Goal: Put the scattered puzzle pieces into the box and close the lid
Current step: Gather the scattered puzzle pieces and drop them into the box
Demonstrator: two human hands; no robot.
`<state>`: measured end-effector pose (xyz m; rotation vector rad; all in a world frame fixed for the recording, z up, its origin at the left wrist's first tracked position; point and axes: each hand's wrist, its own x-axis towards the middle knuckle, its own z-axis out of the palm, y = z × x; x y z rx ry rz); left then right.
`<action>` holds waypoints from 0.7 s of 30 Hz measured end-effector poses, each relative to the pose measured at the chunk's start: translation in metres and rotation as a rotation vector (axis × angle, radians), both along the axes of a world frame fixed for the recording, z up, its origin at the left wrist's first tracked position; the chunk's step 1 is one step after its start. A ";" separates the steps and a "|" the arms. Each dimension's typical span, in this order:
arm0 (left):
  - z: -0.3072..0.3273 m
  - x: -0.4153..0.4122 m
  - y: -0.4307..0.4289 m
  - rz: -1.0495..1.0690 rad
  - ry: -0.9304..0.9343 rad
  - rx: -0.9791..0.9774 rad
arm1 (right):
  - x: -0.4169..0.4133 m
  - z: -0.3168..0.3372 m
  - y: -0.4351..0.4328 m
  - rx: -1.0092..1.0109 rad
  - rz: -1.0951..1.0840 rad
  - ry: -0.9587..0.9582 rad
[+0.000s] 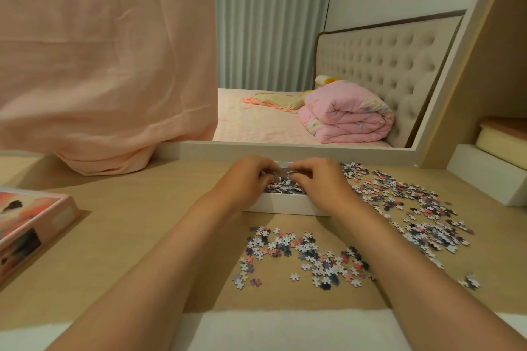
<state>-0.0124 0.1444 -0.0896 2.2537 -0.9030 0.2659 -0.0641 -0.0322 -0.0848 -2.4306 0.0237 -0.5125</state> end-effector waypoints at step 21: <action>-0.019 -0.014 0.015 -0.022 -0.165 0.213 | -0.024 0.001 0.002 -0.255 0.113 0.106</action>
